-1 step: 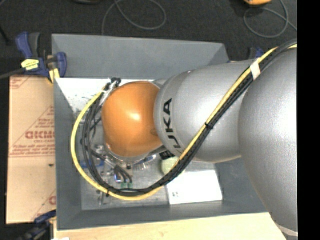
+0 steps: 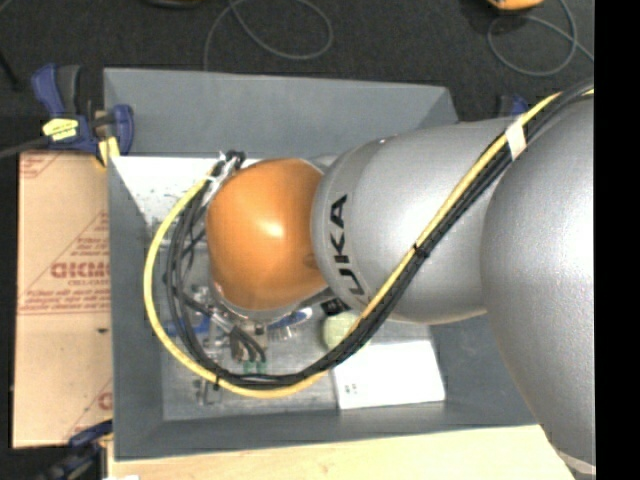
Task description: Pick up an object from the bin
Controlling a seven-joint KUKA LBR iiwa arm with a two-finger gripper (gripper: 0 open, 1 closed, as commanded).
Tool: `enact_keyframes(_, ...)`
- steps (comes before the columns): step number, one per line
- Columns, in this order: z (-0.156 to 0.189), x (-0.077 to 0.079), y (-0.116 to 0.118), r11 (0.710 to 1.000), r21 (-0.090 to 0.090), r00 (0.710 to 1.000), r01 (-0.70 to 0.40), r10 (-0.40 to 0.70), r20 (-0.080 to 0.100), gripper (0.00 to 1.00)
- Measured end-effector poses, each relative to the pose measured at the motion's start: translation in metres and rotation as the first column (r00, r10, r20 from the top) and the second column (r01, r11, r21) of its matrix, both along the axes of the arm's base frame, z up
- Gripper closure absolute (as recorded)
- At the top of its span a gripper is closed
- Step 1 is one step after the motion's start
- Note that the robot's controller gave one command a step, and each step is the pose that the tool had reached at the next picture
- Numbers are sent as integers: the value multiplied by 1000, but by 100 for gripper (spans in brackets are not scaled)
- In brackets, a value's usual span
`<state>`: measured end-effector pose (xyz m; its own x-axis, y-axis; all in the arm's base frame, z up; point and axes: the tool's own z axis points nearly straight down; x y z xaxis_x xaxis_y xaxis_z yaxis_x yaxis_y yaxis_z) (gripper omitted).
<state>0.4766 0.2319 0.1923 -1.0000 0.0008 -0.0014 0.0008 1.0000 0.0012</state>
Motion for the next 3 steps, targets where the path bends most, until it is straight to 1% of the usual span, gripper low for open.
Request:
enact_keyframes(1,-83,41,-46,998,0,998,-58,58,6,0)
enact_keyframes(2,-114,67,-61,991,4,991,135,-135,4,0)
enact_keyframes(3,-119,87,-91,1000,0,1000,-20,20,3,0)
